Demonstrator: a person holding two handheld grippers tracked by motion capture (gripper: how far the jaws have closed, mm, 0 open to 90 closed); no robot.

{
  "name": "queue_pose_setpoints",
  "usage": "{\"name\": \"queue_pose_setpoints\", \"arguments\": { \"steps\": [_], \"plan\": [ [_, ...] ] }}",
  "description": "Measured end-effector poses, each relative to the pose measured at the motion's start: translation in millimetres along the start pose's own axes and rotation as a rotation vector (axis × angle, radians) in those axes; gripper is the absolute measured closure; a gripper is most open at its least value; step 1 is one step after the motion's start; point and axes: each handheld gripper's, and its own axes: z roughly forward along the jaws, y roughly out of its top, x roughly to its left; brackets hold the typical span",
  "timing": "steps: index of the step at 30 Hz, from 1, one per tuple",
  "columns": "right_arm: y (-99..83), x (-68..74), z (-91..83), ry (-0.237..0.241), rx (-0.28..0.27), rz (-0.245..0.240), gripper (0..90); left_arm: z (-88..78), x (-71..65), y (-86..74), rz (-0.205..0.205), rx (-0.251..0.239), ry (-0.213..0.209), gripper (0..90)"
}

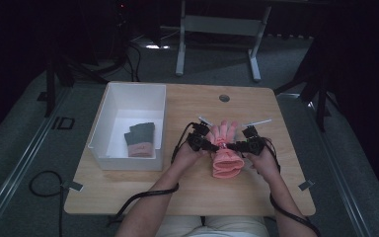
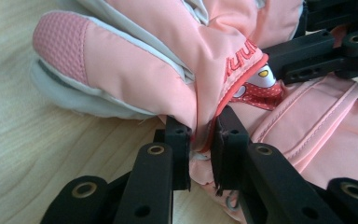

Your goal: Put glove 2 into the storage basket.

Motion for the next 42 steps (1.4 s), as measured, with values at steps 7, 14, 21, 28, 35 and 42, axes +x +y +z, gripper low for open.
{"name": "queue_pose_setpoints", "arguments": {
  "steps": [7,14,21,28,35,42],
  "plan": [
    [6.3,4.9,-20.1,0.000,-0.065,-0.009,67.9,-18.1,-14.6,14.3,0.043,-0.018,0.019,79.7],
    [15.1,17.1,-42.1,0.009,-0.121,-0.025,67.9,-45.4,-28.2,26.4,0.095,-0.027,0.031,79.8],
    [31.5,36.9,-58.5,0.007,-0.167,-0.060,67.8,-77.0,-35.1,37.1,0.123,-0.032,0.047,79.8],
    [47.8,51.5,-70.9,0.028,-0.200,-0.067,67.8,-107.5,-41.8,46.9,0.147,-0.042,0.075,79.8],
    [67.2,69.0,-77.7,0.034,-0.227,-0.088,67.8,-133.7,-41.3,52.9,0.156,-0.043,0.093,79.7],
    [84.2,87.1,-78.8,0.061,-0.238,-0.114,67.8,-163.2,-38.0,53.6,0.148,-0.047,0.110,79.7]
  ]
}}
